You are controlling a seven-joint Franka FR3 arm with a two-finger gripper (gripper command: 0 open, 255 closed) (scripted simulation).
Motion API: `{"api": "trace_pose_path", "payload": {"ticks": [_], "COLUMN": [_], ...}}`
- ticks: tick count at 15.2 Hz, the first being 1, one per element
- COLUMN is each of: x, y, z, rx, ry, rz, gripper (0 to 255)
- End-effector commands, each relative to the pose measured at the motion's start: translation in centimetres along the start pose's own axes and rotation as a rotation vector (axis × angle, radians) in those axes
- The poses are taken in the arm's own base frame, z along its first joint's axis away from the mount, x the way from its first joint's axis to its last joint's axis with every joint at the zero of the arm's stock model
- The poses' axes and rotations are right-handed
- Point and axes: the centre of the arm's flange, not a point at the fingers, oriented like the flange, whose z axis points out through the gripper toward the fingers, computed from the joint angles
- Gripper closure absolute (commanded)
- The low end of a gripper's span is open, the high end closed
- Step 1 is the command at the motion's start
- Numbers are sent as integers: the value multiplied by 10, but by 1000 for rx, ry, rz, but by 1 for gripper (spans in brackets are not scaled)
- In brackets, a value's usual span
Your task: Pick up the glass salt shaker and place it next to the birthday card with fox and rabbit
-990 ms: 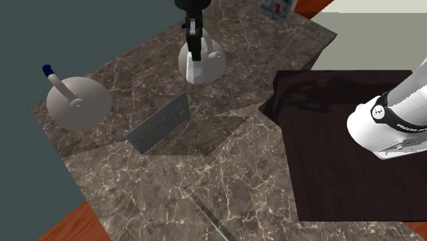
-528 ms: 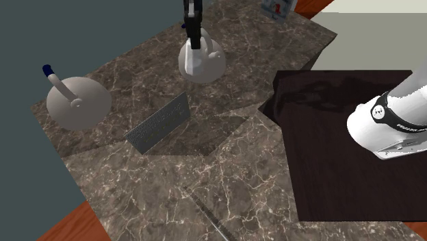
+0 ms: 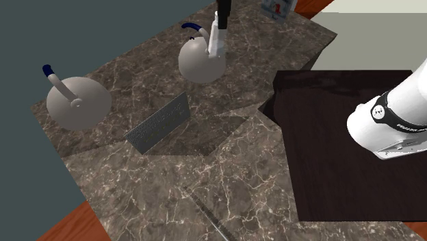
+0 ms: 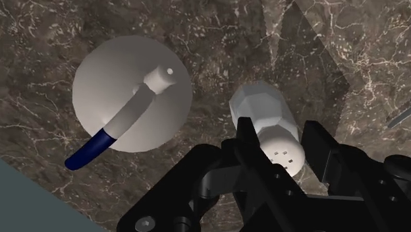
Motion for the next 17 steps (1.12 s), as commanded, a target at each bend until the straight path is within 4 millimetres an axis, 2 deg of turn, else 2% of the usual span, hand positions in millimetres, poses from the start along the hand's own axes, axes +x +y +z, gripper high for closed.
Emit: {"api": "trace_pose_path", "payload": {"ticks": [1, 17], "x": [-20, -169], "y": [18, 167], "z": [-2, -16], "rx": [1, 1], "ry": [0, 0], "rz": [-2, -2], "gripper": [255, 255]}}
